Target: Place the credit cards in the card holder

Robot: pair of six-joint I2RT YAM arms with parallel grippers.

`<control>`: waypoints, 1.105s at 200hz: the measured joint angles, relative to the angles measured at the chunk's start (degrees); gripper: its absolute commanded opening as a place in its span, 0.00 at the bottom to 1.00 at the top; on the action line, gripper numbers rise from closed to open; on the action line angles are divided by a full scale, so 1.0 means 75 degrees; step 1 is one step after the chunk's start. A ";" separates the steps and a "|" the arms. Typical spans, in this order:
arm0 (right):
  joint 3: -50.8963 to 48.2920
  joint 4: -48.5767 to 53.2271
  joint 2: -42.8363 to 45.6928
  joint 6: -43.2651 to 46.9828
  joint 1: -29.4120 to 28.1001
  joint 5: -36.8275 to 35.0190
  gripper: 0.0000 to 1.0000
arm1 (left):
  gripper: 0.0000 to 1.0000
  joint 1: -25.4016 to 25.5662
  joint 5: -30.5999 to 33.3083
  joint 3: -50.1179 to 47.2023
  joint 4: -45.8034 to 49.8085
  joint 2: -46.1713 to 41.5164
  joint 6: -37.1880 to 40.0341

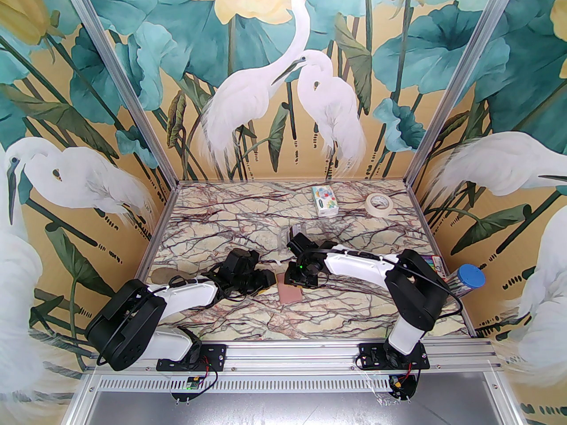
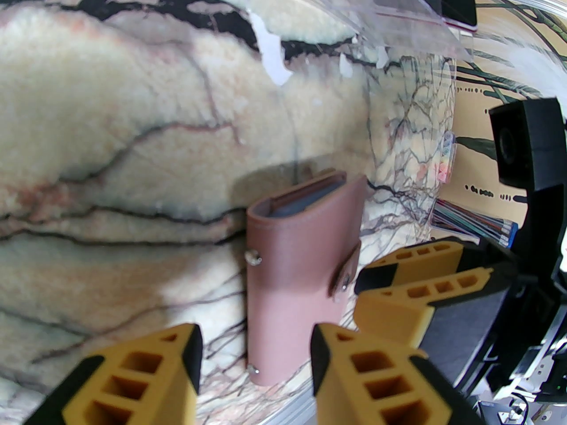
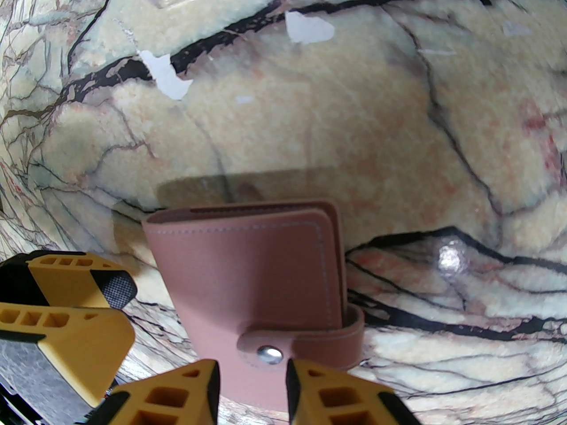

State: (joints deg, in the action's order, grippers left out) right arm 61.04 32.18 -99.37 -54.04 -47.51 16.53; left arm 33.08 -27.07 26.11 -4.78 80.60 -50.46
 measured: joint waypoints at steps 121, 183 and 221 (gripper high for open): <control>0.0000 -0.0131 -0.0364 -0.0029 0.0000 0.0009 0.36 | 0.45 0.0242 -0.0006 0.0000 -0.0323 0.0347 -0.0172; -0.0003 -0.0146 -0.0364 -0.0029 0.0000 0.0009 0.36 | 0.45 0.0289 -0.0003 0.0000 -0.0414 0.0370 -0.0224; -0.0003 -0.0140 -0.0356 -0.0026 0.0000 0.0000 0.37 | 0.45 0.0294 0.0000 0.0000 -0.0420 0.0370 -0.0289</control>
State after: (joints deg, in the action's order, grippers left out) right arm 61.01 31.14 -102.04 -54.24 -47.51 16.53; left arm 35.29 -27.07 26.11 -7.92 83.37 -52.62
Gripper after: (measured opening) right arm 0.364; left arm 0.447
